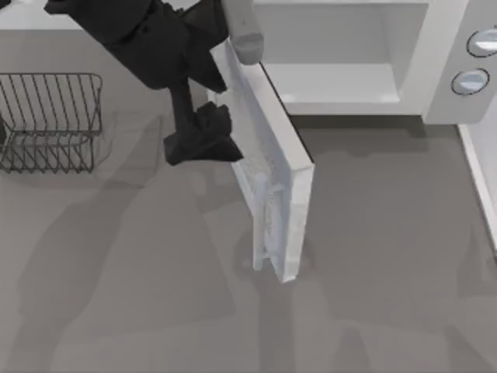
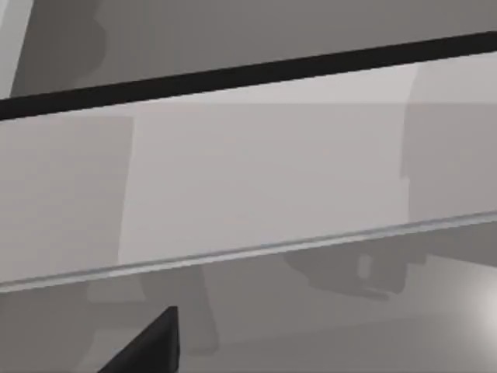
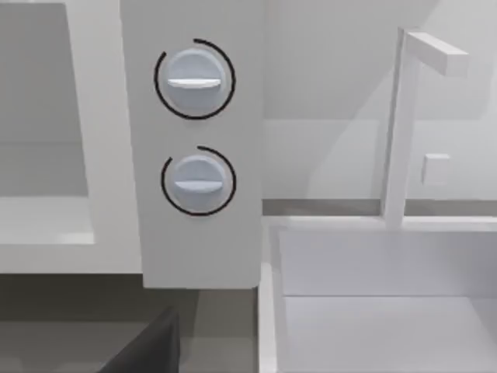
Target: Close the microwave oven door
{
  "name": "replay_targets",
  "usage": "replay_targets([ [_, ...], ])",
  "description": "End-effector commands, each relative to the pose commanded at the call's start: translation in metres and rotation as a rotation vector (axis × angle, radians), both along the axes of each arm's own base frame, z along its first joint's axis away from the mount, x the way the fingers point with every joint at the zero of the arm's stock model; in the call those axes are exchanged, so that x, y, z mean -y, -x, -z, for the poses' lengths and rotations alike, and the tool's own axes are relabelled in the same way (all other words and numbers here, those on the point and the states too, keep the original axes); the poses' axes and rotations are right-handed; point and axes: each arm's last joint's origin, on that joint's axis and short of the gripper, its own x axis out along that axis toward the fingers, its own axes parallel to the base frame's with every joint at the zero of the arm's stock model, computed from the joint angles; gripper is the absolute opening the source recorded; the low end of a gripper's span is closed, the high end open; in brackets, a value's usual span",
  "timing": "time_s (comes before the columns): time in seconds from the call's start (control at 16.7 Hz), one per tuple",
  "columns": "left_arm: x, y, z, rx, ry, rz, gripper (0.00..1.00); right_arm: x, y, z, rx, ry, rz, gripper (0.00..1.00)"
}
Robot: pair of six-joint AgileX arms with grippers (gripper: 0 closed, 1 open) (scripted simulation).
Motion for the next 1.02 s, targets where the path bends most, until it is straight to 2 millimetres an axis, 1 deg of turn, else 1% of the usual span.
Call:
replay_targets([
  [0.78, 0.0000, 0.0000, 0.0000, 0.000, 0.000, 0.000, 0.02, 0.0000, 0.0000, 0.0000, 0.000, 0.000, 0.000, 1.00],
  [0.84, 0.0000, 0.0000, 0.0000, 0.000, 0.000, 0.000, 0.00, 0.0000, 0.0000, 0.0000, 0.000, 0.000, 0.000, 1.00],
  [1.02, 0.0000, 0.0000, 0.0000, 0.000, 0.000, 0.000, 0.00, 0.0000, 0.0000, 0.0000, 0.000, 0.000, 0.000, 1.00],
])
